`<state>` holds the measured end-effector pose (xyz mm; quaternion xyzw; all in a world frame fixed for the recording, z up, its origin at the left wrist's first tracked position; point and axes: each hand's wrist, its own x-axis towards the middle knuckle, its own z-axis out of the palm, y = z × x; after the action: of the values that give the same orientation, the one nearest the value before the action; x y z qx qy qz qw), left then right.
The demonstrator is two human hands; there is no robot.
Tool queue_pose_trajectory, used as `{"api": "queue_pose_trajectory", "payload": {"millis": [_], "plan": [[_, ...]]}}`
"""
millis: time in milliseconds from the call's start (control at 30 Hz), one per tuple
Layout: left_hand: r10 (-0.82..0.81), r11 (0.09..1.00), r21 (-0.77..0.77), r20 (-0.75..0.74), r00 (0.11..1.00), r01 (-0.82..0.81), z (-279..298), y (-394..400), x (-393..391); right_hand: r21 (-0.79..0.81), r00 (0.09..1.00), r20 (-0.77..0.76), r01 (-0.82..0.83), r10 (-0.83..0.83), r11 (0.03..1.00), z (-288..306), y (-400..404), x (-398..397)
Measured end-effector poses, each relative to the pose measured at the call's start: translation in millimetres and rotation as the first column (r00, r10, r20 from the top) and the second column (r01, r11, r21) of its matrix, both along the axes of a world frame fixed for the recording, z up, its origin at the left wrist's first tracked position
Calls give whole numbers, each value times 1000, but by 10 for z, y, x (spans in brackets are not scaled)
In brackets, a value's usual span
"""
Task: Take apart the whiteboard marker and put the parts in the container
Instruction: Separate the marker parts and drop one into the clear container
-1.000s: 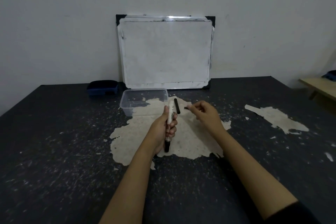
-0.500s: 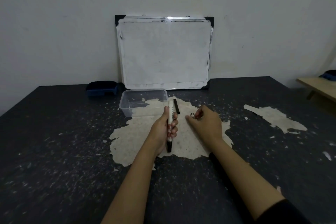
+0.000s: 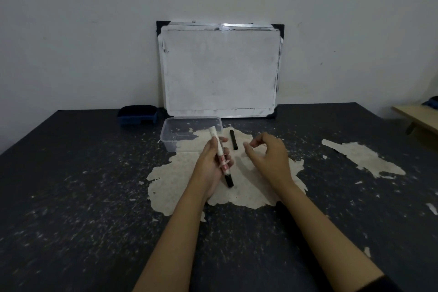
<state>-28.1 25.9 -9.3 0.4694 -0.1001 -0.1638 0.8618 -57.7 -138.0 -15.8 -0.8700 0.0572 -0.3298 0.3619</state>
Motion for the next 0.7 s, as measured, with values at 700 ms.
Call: {"api": "queue_pose_trajectory", "payload": {"millis": [700], "plan": [[129,954,-254,-126,984,-158,13,161,75,742,917,57,-303,394,598,206,54,40]]}}
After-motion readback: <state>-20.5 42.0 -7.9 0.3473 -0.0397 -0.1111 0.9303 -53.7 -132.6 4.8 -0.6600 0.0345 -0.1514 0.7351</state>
